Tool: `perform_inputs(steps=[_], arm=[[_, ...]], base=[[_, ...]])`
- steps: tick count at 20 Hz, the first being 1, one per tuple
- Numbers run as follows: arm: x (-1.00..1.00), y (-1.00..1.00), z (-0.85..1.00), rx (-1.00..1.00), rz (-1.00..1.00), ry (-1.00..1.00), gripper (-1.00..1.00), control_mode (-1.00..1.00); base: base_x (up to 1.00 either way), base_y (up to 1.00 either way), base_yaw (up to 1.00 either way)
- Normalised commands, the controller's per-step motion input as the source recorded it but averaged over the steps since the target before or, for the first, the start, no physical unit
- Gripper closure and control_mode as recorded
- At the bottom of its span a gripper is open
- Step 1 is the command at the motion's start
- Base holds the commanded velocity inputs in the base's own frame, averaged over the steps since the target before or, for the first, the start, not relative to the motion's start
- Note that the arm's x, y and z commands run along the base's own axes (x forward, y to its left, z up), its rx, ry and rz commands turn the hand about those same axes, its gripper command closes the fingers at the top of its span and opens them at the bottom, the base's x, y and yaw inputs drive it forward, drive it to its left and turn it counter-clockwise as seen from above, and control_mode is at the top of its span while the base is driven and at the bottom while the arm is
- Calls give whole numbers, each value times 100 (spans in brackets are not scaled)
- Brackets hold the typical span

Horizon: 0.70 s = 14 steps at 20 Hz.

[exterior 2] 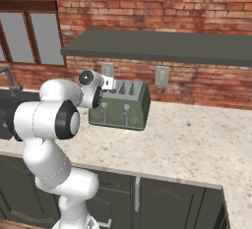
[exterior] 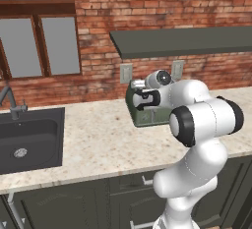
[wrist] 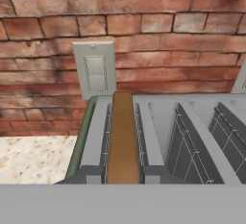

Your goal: Start the toaster. Once the lever pops up, take the bread to the plate on the dining counter.

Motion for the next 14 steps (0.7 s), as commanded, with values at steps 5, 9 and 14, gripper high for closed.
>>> perform_inputs(steps=[5,9,14], arm=[[0,0,0,0,0,0,100,-100],[0,0,1,0,0,0,100,-100],[0,0,13,0,0,0,100,-100]], base=[[0,0,0],[0,0,0],[0,0,0]])
